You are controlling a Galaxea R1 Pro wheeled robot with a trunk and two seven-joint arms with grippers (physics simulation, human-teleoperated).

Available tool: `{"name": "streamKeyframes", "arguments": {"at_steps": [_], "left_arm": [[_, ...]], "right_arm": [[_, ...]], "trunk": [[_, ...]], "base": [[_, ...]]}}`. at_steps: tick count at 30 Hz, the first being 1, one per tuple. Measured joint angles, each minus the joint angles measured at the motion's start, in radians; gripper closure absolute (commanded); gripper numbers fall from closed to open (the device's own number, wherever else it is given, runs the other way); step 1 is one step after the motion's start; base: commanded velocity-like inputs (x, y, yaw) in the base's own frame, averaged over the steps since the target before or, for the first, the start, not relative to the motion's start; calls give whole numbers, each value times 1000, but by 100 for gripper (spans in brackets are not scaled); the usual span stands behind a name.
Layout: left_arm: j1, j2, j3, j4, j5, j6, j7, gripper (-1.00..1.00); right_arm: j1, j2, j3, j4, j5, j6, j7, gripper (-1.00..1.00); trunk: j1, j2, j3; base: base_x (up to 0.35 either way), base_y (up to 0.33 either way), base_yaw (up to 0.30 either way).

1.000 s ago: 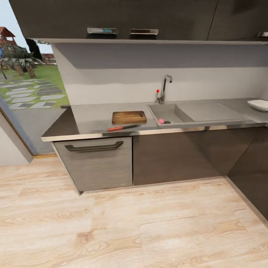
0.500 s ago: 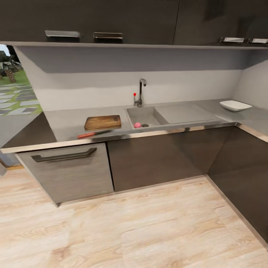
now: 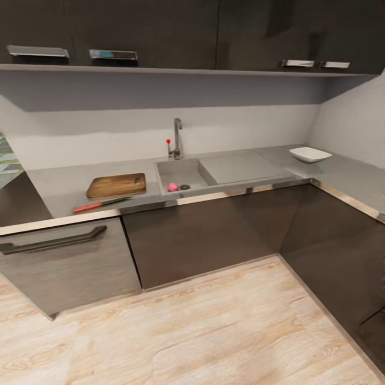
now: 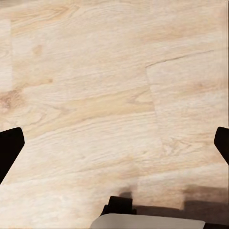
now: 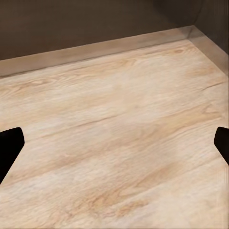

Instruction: In the kitchen, take the Vidalia onion out of the sink, dice it on the chopping board with the paring knife, put the diced onion into the bowl on the countertop, then place both the paring knife and the chopping board into the sink.

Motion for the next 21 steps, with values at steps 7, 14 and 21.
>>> {"name": "streamKeyframes", "arguments": {"at_steps": [7,14,21], "left_arm": [[0,0,1,0,0,1,0,-100],[1,0,1,0,0,3,0,-100],[0,0,1,1,0,3,0,-100]], "right_arm": [[0,1,0,0,1,0,0,-100],[0,1,0,1,0,0,0,-100],[0,2,0,1,1,0,0,-100]], "trunk": [[-11,21,10],[-38,70,32],[-65,119,54]], "base": [[3,-3,-10],[0,0,0],[0,0,0]]}}
